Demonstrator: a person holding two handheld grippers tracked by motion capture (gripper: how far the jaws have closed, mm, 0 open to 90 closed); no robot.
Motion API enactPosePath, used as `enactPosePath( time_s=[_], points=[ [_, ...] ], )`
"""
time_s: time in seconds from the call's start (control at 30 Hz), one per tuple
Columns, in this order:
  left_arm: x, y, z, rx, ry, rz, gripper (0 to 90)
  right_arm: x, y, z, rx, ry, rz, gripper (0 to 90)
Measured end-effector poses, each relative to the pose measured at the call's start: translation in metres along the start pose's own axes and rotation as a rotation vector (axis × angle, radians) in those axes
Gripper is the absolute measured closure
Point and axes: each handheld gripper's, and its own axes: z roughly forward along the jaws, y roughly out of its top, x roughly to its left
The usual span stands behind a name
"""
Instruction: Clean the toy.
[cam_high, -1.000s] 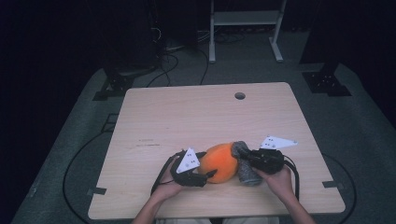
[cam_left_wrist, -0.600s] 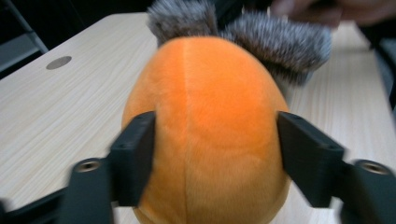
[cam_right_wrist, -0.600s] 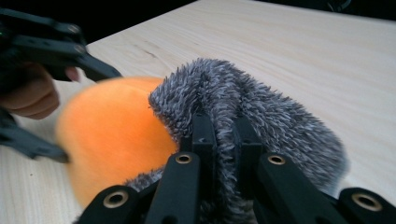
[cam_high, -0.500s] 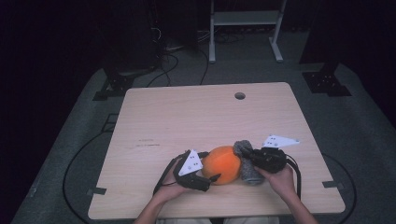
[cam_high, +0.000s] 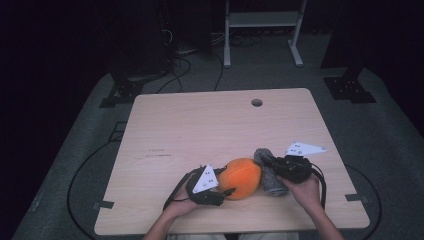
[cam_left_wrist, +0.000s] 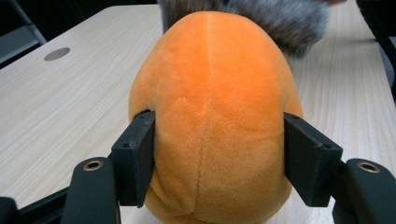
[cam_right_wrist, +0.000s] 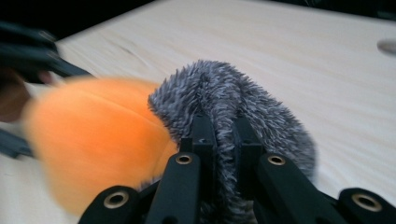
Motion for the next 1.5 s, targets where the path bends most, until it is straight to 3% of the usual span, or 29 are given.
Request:
enactPosePath(
  time_s=[0.07, 0.13, 0.17, 0.27, 0.33, 0.4, 0.47, 0.5, 0.6, 0.67, 0.73, 0.8, 0.83, 0.93, 1.0, 1.03, 1.07, 1.13, 1.23, 1.27, 1.33, 1.37, 1.43, 1.5],
  points=[
    [0.000, 0.000, 0.001, -0.011, -0.004, 0.003, 32.1, 0.010, 0.006, -0.004, -0.029, 0.036, -0.035, 82.2],
    [0.000, -0.001, 0.001, -0.013, -0.012, -0.008, 27.2, 0.018, 0.008, 0.000, -0.013, 0.053, -0.078, 82.2],
    [0.003, -0.002, 0.001, -0.006, -0.005, -0.036, 23.5, 0.019, 0.006, 0.004, -0.002, 0.050, -0.085, 82.2],
    [0.011, -0.002, 0.006, 0.030, -0.001, -0.144, 7.4, 0.008, 0.000, 0.008, 0.000, 0.073, -0.029, 82.2],
    [0.013, -0.003, 0.010, 0.040, -0.055, -0.183, 7.8, 0.006, -0.002, 0.006, 0.009, 0.072, -0.024, 82.2],
    [0.009, -0.002, 0.009, 0.028, -0.052, -0.148, 18.0, 0.007, -0.002, 0.005, 0.017, 0.060, -0.033, 82.2],
    [0.003, 0.002, 0.005, 0.018, 0.020, -0.054, 28.4, 0.011, 0.004, -0.001, -0.004, 0.059, -0.036, 82.2],
    [0.001, 0.005, 0.003, 0.004, 0.052, -0.027, 33.3, 0.017, 0.010, -0.006, -0.026, 0.070, -0.051, 82.3],
    [-0.001, 0.011, 0.000, -0.019, 0.099, 0.010, 37.1, 0.031, 0.018, -0.009, -0.070, 0.119, -0.084, 82.3],
    [-0.001, 0.009, 0.002, 0.012, 0.107, 0.016, 37.8, 0.033, 0.013, 0.002, -0.021, 0.091, -0.120, 82.2],
    [0.000, 0.006, 0.002, 0.008, 0.102, 0.001, 37.7, 0.022, 0.002, 0.011, 0.030, 0.047, -0.122, 82.3],
    [0.001, 0.007, 0.002, 0.004, 0.101, -0.009, 37.1, 0.016, 0.002, 0.009, 0.031, 0.037, -0.064, 82.3],
    [0.001, 0.007, 0.002, 0.004, 0.099, -0.011, 36.8, 0.021, 0.005, 0.004, 0.012, 0.033, -0.082, 82.3],
    [0.000, 0.007, 0.002, -0.006, 0.105, -0.012, 36.9, 0.042, 0.015, -0.003, -0.049, 0.110, -0.133, 82.2],
    [0.000, 0.009, 0.001, -0.002, 0.105, -0.012, 37.1, 0.047, 0.014, 0.004, -0.013, 0.092, -0.187, 82.2],
    [0.000, 0.009, 0.002, -0.002, 0.105, -0.017, 37.1, 0.042, 0.011, 0.007, -0.010, 0.088, -0.169, 82.3],
    [0.000, 0.009, 0.002, -0.003, 0.105, -0.018, 37.1, 0.034, 0.010, 0.008, 0.003, 0.087, -0.113, 82.3],
    [0.000, 0.010, 0.002, -0.001, 0.109, -0.009, 37.1, 0.035, 0.012, 0.001, -0.015, 0.079, -0.101, 82.3],
    [-0.001, 0.012, 0.004, 0.000, 0.104, -0.017, 37.1, 0.053, 0.022, -0.007, -0.072, 0.144, -0.127, 82.3],
    [-0.001, 0.012, 0.005, 0.000, 0.103, -0.017, 37.1, 0.067, 0.028, -0.005, -0.070, 0.162, -0.170, 82.3],
    [-0.004, 0.013, 0.006, -0.006, 0.102, -0.010, 37.0, 0.079, 0.032, 0.001, -0.046, 0.127, -0.225, 82.3],
    [-0.006, 0.013, 0.006, 0.002, 0.101, 0.010, 37.0, 0.080, 0.031, 0.005, -0.028, 0.109, -0.238, 82.3],
    [-0.007, 0.013, 0.006, 0.016, 0.102, 0.027, 37.0, 0.073, 0.028, 0.011, 0.002, 0.113, -0.208, 82.3],
    [-0.008, 0.014, 0.008, 0.013, 0.103, 0.029, 37.0, 0.061, 0.024, 0.009, 0.008, 0.083, -0.180, 82.3]
  ],
)
